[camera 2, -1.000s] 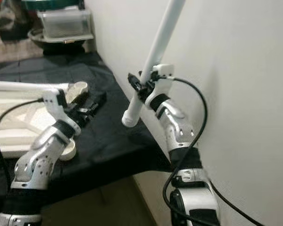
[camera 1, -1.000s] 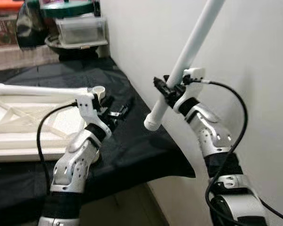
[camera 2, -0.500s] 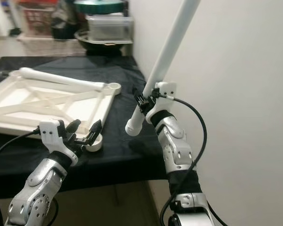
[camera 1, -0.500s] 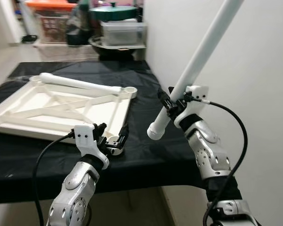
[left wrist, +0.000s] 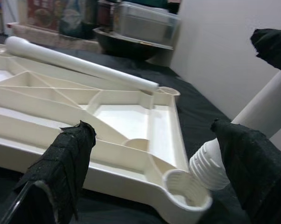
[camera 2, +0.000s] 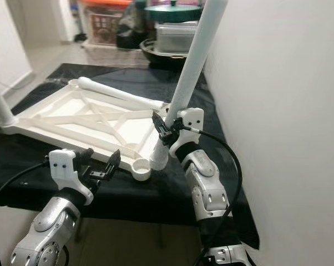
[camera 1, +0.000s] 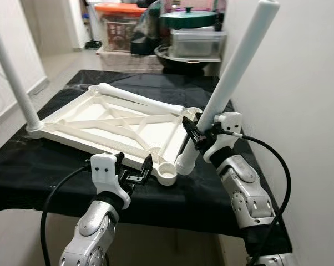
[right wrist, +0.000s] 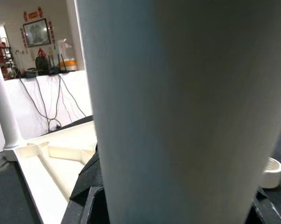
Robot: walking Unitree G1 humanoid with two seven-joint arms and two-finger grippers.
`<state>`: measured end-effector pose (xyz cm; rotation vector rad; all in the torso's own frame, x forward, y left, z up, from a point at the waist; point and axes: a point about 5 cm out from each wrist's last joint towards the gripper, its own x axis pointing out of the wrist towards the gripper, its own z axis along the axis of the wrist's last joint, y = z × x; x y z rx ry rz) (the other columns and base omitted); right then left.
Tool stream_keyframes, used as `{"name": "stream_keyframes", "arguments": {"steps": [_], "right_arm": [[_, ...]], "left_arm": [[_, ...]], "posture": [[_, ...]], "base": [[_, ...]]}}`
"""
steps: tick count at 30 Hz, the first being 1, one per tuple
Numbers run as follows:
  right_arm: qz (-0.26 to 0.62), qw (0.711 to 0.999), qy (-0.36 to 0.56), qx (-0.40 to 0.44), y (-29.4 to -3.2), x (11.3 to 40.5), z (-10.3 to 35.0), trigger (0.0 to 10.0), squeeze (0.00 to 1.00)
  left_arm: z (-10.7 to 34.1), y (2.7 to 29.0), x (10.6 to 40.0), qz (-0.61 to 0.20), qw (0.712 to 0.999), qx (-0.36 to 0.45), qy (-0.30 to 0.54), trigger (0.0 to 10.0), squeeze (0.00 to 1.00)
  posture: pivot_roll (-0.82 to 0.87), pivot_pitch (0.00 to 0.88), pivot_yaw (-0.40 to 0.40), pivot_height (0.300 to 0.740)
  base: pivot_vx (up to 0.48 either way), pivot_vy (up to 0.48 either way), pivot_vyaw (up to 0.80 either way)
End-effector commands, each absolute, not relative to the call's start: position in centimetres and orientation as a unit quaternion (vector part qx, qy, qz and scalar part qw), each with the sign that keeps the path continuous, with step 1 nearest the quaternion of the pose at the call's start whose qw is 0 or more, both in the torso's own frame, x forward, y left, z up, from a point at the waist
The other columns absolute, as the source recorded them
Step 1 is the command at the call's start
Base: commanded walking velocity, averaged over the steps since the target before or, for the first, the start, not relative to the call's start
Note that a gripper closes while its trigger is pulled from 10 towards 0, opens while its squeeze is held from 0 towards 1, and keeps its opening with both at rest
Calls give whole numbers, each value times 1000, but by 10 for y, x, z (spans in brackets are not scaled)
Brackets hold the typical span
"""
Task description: Building children table
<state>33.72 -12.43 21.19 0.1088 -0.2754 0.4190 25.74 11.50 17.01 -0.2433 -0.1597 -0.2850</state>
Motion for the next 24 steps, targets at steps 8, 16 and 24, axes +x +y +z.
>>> {"name": "stream_keyframes", "arguments": {"steps": [8,16,24], "right_arm": [[201,961,-180,56,-125,343,241,10000,0],[215,958,-173,72,-120,346,244,10000,0],[213,961,-164,65,-124,356,243,10000,0]], "left_arm": [[171,114,258,-129,981,-119,-79,10000,0],[172,114,259,-127,982,-117,-78,10000,0],[171,108,254,-133,981,-118,-72,10000,0]], "posture": [[105,0,-68,740],[106,0,-71,740],[108,0,-78,740]], "base": [[0,0,794],[0,0,495],[0,0,0]]}}
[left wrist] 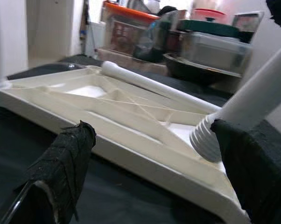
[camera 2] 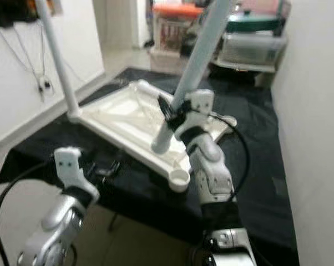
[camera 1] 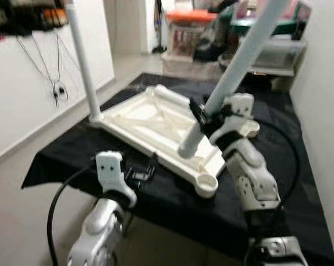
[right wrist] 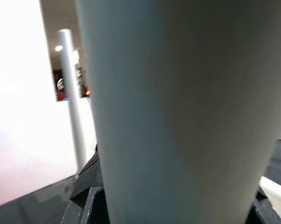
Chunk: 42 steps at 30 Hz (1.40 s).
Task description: Building children table
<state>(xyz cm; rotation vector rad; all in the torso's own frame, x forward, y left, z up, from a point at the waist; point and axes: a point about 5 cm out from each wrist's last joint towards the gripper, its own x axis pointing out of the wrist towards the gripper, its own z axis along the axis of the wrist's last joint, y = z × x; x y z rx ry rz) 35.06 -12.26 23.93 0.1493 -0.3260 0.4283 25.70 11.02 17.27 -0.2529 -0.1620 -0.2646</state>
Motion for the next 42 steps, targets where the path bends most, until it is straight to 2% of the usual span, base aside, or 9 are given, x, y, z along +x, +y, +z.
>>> {"name": "stream_keyframes", "arguments": {"steps": [1,15,27,33,34,38,39,41,42], "right_arm": [[213,961,-164,65,-124,356,243,10000,0],[227,964,-134,32,-134,380,247,10000,0],[238,962,-134,28,-156,396,266,10000,0],[308,943,-118,43,-156,399,272,10000,0],[346,930,-109,52,-154,399,275,10000,0],[362,925,-105,58,-152,398,275,10000,0],[420,900,-97,63,-150,395,278,10000,0],[420,900,-97,63,-150,395,278,10000,0],[454,883,-93,68,-150,392,279,10000,0]], "left_arm": [[171,108,254,-133,981,-118,-72,10000,0],[164,101,234,-142,983,-108,-44,10000,0],[166,107,209,-146,985,-95,-12,10000,0],[172,110,201,-150,985,-84,-10,10000,0],[174,110,199,-149,985,-85,-8,10000,0],[174,110,198,-148,985,-86,-6,10000,0],[177,108,195,-150,985,-90,-5,10000,0],[177,108,195,-150,985,-90,-5,10000,0],[178,106,193,-150,984,-92,-4,10000,0]], "posture": [[108,0,-78,740],[136,0,-75,740],[165,27,-41,740],[175,110,-34,740],[177,129,-32,740],[177,129,-32,740],[173,158,-31,740],[173,158,-31,740],[173,168,-38,740]], "base": [[0,0,0],[0,0,-413],[0,0,-446],[0,0,0],[0,0,0],[0,0,0],[0,0,0],[0,0,0],[0,0,0]]}}
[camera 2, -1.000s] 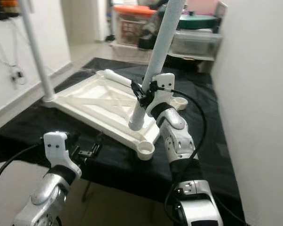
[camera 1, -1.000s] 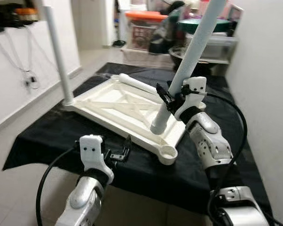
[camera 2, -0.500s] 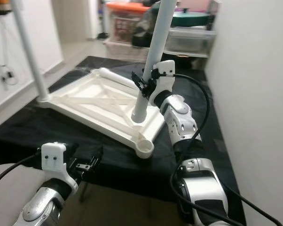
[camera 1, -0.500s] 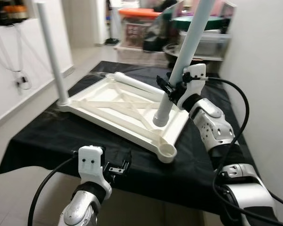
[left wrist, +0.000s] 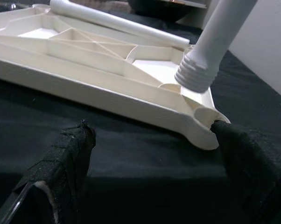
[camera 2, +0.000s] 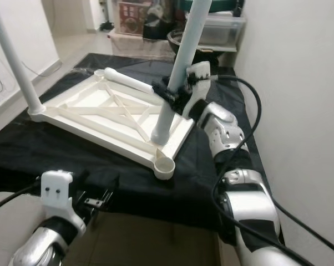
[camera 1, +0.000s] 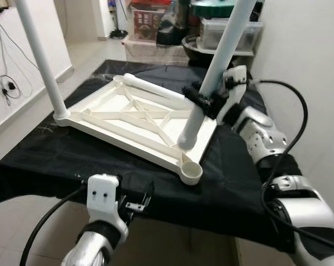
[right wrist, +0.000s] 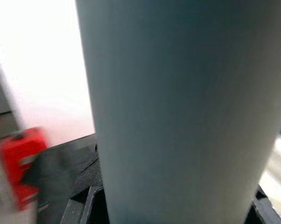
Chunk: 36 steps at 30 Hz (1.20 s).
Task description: Building children table
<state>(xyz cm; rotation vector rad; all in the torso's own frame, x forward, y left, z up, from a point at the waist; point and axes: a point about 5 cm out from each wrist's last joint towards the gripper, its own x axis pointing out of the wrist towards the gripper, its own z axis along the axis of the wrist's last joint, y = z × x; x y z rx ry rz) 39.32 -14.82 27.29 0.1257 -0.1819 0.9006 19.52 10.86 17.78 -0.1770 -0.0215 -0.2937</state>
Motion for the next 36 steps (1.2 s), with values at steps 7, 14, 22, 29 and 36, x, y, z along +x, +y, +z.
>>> {"name": "stream_keyframes", "arguments": {"steps": [7,14,22,29,36], "right_arm": [[523,847,-72,59,-158,390,281,10000,0],[556,828,-54,53,-162,386,277,10000,0],[596,802,-39,26,-162,381,268,10000,0],[614,788,-25,-33,-152,379,256,10000,0],[624,777,-5,-85,-146,378,248,10000,0]], "left_arm": [[183,104,181,-148,984,-98,6,10000,0],[183,103,179,-145,985,-98,11,10000,0],[185,102,176,-147,985,-90,14,10000,0],[186,101,174,-149,985,-84,16,10000,0],[187,101,174,-150,985,-81,15,10000,0]], "posture": [[183,192,-50,740],[184,195,-51,740],[185,201,-55,740],[185,206,-60,740],[189,206,-60,740]], "base": [[0,0,0],[0,0,0],[0,0,0],[0,0,0],[0,0,0]]}}
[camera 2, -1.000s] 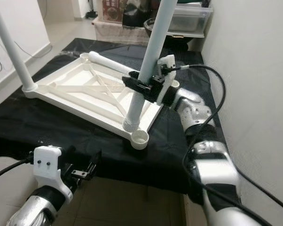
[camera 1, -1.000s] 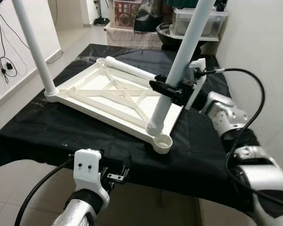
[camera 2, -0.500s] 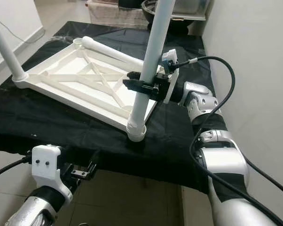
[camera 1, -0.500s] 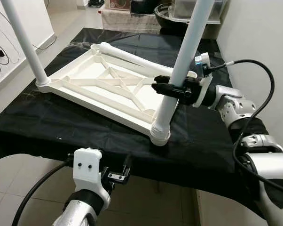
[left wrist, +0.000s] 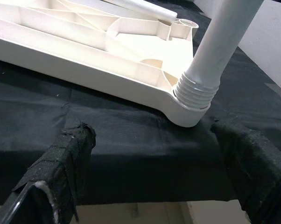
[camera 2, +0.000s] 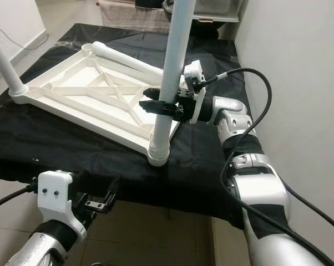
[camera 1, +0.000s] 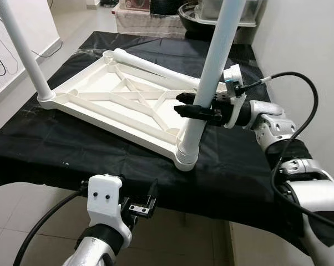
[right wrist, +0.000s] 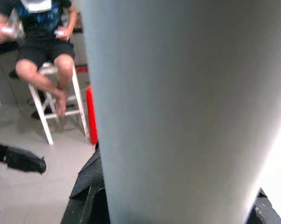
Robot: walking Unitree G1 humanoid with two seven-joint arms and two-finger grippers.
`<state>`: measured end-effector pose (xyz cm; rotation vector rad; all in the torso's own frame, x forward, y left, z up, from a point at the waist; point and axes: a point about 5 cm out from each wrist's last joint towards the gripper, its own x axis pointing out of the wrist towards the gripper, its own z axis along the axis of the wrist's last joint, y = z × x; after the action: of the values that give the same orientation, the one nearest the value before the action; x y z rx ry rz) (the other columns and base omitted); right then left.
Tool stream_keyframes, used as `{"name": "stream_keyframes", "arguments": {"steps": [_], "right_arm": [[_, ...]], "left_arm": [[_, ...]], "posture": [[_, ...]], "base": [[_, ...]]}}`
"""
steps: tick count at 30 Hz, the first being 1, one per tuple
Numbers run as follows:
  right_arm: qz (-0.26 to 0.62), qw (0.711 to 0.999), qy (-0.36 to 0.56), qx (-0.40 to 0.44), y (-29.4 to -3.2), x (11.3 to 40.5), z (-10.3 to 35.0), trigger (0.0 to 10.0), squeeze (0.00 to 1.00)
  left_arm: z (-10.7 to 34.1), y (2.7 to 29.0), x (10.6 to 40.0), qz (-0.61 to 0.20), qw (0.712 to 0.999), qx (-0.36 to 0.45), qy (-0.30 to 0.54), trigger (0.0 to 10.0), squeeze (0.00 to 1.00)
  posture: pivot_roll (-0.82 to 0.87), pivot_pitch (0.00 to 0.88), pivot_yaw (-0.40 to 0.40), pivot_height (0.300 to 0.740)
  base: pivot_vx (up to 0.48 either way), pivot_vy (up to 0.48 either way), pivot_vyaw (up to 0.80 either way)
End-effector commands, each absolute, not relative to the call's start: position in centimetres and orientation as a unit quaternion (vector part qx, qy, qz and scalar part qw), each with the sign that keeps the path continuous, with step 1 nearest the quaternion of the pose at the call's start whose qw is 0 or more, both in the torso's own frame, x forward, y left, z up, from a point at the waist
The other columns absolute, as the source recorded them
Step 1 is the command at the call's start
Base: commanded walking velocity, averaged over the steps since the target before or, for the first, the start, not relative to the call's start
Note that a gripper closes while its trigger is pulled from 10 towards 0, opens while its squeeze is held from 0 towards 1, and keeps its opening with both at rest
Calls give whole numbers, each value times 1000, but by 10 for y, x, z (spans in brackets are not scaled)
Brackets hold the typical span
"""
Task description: Building children table
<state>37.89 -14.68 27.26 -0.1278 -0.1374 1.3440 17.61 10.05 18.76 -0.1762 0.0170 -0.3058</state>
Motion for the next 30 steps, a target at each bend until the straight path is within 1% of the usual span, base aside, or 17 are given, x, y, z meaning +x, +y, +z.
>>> {"name": "stream_keyframes", "arguments": {"steps": [1,3,4,11,13,14,16,17,18,19,20,21,23,25,30], "right_arm": [[639,763,5,-102,-143,376,246,10000,0],[666,735,23,-127,-138,373,241,10000,0],[671,729,27,-132,-137,372,241,10000,0],[676,723,37,-140,-129,373,236,10000,0],[658,739,32,-140,-124,376,235,10000,0],[658,739,32,-140,-124,376,235,10000,0],[625,769,24,-132,-120,382,235,10000,0],[625,769,24,-132,-120,382,235,10000,0],[601,790,16,-120,-120,385,235,10000,0],[601,790,16,-120,-120,385,235,10000,0],[576,811,8,-104,-121,388,237,10000,0],[562,822,3,-93,-122,390,237,10000,0],[562,822,3,-93,-122,390,237,10000,0],[534,842,-6,-73,-126,393,241,10000,0],[531,845,-7,-60,-129,393,240,10000,0]], "left_arm": [[187,100,174,-151,985,-80,14,10000,0],[187,99,175,-153,985,-79,14,10000,0],[187,98,175,-153,985,-79,14,10000,0],[187,97,175,-154,985,-78,12,10000,0],[188,97,175,-152,985,-77,12,10000,0],[188,97,175,-152,985,-77,12,10000,0],[188,98,175,-151,985,-77,11,10000,0],[188,98,175,-151,985,-77,11,10000,0],[188,98,175,-151,986,-77,11,10000,0],[188,98,175,-151,986,-77,11,10000,0],[188,98,175,-151,986,-77,11,10000,0],[188,98,175,-150,986,-77,11,10000,0],[188,98,175,-150,986,-77,11,10000,0],[188,98,176,-151,986,-76,10,10000,0],[188,98,177,-152,986,-75,9,10000,0]], "posture": [[182,205,-60,740],[181,204,-62,740],[181,204,-62,740],[177,201,-70,740],[178,202,-72,740],[178,202,-72,740],[180,199,-73,740],[180,199,-73,740],[180,198,-72,740],[180,198,-72,740],[179,198,-68,740],[177,196,-69,740],[177,196,-69,740],[175,193,-68,740],[177,188,-70,740]], "base": [[0,0,0],[0,0,0],[0,0,0],[0,0,0],[0,0,0],[0,0,0],[0,0,0],[0,0,0],[0,0,0],[0,0,0],[0,0,0],[0,0,0],[0,0,0],[0,0,0],[0,0,0]]}}
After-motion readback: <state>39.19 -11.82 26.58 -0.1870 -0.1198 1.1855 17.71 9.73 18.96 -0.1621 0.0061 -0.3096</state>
